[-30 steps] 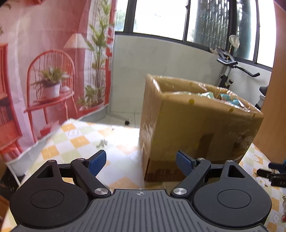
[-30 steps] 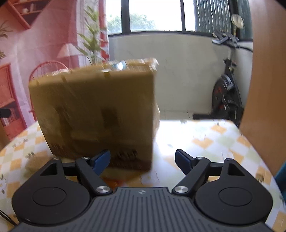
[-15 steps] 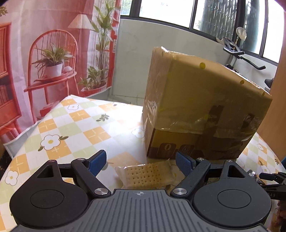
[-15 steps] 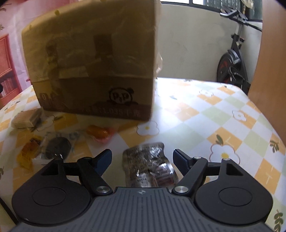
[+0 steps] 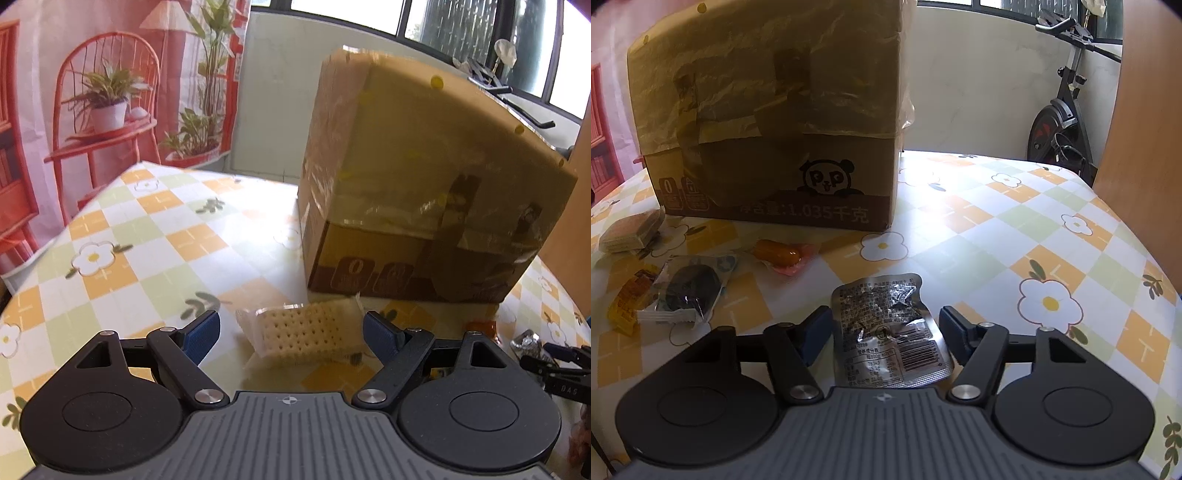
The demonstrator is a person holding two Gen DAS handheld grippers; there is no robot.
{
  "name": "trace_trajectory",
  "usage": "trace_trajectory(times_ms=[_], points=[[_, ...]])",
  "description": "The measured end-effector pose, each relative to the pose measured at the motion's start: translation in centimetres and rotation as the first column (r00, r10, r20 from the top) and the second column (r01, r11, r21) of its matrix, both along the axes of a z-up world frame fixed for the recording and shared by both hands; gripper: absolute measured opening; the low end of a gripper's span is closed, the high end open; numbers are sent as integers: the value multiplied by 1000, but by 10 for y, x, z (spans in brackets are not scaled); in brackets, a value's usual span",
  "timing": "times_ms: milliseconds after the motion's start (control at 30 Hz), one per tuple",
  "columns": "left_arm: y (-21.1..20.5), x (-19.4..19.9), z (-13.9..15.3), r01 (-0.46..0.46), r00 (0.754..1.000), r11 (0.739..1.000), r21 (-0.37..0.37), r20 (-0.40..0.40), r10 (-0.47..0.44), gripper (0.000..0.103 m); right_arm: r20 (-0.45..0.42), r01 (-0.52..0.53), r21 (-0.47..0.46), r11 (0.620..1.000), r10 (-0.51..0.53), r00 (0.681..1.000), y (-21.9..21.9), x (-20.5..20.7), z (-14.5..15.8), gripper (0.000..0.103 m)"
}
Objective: Organize snacks
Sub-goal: 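Close the left gripper on the cracker pack while the right gripper lowers onto the silver foil pack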
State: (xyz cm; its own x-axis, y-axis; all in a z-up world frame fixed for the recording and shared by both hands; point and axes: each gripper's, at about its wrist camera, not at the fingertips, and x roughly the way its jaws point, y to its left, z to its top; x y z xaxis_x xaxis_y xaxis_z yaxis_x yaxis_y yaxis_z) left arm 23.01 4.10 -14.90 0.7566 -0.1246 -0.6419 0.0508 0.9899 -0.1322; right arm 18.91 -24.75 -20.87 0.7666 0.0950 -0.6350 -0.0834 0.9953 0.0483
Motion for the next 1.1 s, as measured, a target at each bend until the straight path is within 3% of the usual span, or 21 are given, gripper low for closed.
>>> trace_trajectory(times_ms=[200, 367, 467, 567, 867, 1100], points=[[-3, 14, -6, 29, 1000, 1000, 7, -3, -29, 87, 10, 12, 20, 1000, -12, 1000, -5, -1, 0, 60], [4, 47, -13, 75, 997, 995, -69, -29, -77, 85, 12, 14, 27, 1000, -15, 1000, -6, -1, 1, 60], [2, 64, -19, 89, 995, 994, -66, -29, -91, 85, 12, 15, 28, 999, -15, 1000, -6, -1, 1, 60], [6, 76, -31, 81, 992, 990, -113, -83, -91, 84, 11, 15, 27, 1000, -15, 1000, -6, -1, 0, 60], [16, 51, -44, 97, 982, 982, -163, -144, -121, 81, 12, 14, 28, 1000, -15, 1000, -6, -1, 1, 60], [1, 39, -41, 148, 982, 989, -17, -111, -149, 78, 11, 14, 28, 1000, -15, 1000, -6, -1, 1, 60]])
